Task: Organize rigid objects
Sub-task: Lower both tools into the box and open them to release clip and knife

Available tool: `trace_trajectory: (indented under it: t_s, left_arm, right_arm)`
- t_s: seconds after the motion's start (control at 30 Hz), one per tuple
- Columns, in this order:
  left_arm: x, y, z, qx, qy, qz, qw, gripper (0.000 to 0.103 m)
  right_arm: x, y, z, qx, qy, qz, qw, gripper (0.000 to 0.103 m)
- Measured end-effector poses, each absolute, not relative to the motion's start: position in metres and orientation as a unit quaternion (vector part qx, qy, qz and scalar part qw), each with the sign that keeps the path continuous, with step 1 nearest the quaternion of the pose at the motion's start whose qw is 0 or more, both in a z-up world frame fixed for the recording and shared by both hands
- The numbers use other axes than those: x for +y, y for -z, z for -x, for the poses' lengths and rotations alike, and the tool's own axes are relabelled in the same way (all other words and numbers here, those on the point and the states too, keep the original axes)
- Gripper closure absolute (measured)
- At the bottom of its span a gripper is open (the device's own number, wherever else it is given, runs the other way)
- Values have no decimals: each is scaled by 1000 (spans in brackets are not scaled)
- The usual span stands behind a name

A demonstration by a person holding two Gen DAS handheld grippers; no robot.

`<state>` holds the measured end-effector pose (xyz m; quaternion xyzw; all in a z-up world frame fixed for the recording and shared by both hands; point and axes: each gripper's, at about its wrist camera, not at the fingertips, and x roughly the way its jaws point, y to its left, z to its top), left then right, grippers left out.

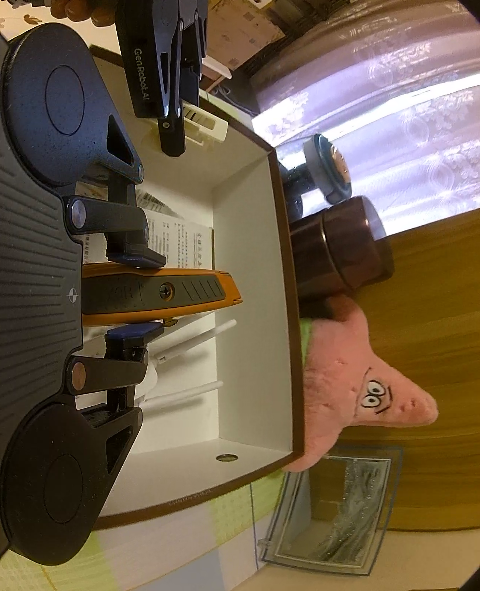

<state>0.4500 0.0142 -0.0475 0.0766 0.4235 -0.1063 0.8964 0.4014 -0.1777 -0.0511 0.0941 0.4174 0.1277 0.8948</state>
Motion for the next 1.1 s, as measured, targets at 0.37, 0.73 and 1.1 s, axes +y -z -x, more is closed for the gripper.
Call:
trace_trajectory:
  t_s: [0.37,0.73,1.1]
  left_arm:
    - [13,67,-476,437,104,-88,889,67]
    - [13,69,-478,435,114,-84,889,60]
    - [15,70,-474,438,115,-76,888,59]
  right_arm:
    - [-172,68,-419,434,-117,-97,888,75]
    - [-173,75,-423,443,-108,-99,885,75]
    - [-172,78,-428,438,-111,-108,885,75]
